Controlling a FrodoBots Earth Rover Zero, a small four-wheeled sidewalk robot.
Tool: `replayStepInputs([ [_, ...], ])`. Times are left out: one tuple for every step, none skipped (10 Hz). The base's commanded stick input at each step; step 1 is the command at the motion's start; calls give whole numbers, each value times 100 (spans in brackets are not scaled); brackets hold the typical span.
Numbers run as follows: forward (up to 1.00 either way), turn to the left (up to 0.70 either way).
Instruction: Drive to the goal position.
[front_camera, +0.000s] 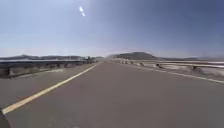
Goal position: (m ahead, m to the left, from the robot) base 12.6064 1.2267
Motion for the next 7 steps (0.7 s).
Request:
replayStepInputs([
  [85, 0],
  [85, 0],
  [85, 0],
  [85, 19],
  [85, 7],
  [85, 0],
  [85, 0],
])
